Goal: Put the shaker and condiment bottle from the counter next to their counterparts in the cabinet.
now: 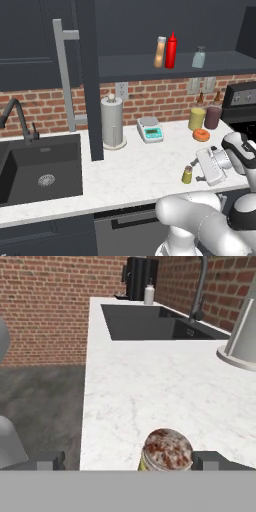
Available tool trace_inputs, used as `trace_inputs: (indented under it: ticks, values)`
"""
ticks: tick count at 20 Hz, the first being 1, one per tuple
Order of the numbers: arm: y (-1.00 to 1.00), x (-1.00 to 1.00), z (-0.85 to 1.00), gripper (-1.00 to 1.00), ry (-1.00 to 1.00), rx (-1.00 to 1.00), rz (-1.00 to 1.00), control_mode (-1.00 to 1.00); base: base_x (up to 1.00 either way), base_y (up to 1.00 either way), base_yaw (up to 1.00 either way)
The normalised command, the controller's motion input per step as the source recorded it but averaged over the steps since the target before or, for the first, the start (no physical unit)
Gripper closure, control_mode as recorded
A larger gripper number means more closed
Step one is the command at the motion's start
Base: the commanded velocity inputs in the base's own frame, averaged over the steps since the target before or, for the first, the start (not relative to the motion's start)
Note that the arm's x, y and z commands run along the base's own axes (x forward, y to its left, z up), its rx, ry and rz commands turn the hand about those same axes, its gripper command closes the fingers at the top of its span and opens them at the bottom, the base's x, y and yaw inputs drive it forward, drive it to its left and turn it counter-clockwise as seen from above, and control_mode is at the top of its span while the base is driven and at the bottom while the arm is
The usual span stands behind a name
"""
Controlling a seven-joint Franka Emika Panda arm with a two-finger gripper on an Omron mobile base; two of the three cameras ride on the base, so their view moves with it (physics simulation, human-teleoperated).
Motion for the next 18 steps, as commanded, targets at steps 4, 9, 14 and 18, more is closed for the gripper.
trace_inputs:
  ticks: [4,9,14,18]
  values:
    - [-0.05,0.03,-0.02,-1.0,0.0,0.01,0.0,-1.0,0.0,0.0,0.0]
    - [-0.06,0.01,-0.09,-1.0,0.0,0.02,0.0,-1.0,0.0,0.0,0.0]
    - [0.0,0.12,-0.19,-1.0,0.0,0.0,0.0,-1.0,0.0,0.0,0.0]
    - [0.0,0.17,-0.16,-1.0,0.0,0.01,0.0,-1.0,0.0,0.0,0.0]
